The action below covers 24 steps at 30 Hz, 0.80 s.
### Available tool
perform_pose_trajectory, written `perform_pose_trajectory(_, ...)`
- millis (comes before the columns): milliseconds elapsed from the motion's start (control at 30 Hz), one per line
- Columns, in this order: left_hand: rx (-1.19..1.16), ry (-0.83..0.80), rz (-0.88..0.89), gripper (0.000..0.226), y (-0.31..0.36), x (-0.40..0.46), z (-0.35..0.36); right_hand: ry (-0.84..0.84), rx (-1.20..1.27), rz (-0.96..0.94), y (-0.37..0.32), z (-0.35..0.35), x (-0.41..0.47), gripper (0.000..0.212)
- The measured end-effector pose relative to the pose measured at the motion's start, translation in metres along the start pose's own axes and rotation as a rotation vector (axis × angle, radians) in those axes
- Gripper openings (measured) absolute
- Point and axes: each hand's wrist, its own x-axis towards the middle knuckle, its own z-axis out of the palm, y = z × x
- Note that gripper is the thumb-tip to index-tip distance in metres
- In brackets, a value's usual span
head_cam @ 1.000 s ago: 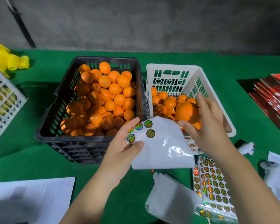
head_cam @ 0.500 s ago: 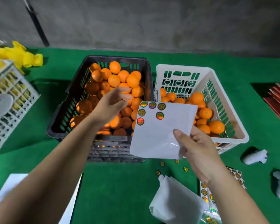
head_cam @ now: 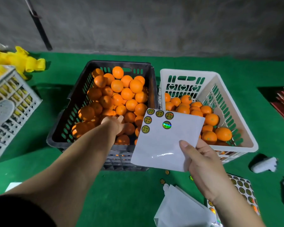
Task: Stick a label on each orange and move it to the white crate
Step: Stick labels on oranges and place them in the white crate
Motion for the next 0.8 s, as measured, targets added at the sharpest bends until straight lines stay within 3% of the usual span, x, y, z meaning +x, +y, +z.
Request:
perform_pose_trajectory(133,0.131,0.12,-0.003,0.081,0.009,-0.003,0.001,-0.032,0.019,-0.008,0.004,-0.003,-0.003,0.038)
perform_pose_trajectory(300,0.249,0.116,0.132,0.082,0.0,-0.005,-0.006,-0.012,-0.049,0.005,0.008,-0.008,-0.004,0.037)
perform_pose_trajectory(433,0.161,0.114,0.144,0.075,-0.008,-0.018,-0.015,-0.011,-0.009,0.029,0.008,-0.008,-0.004,0.039)
perform_pose_trajectory(533,-0.47,0.274,0.231,0.073,-0.017,-0.035,-0.027,0.015,0.009,0.056,0.004,-0.007,-0.006,0.04)
perform_pose_trajectory(600,-0.949,0.382,0.373,0.047,-0.015,-0.068,-0.031,0.026,0.007,0.062,0.001,-0.007,-0.007,0.041)
perform_pose_trajectory(667,-1.367,0.377,0.443,0.04,-0.002,-0.111,-0.028,0.033,0.032,0.061,-0.006,-0.009,-0.008,0.043)
perform_pose_trajectory(767,-1.776,0.236,0.535,0.089,0.025,-0.156,-0.006,0.024,0.041,0.041,-0.012,-0.011,-0.009,0.043)
perform_pose_trajectory(800,-1.863,0.208,0.545,0.09,0.035,-0.169,0.003,0.0,0.032,0.039,-0.013,-0.011,-0.011,0.043)
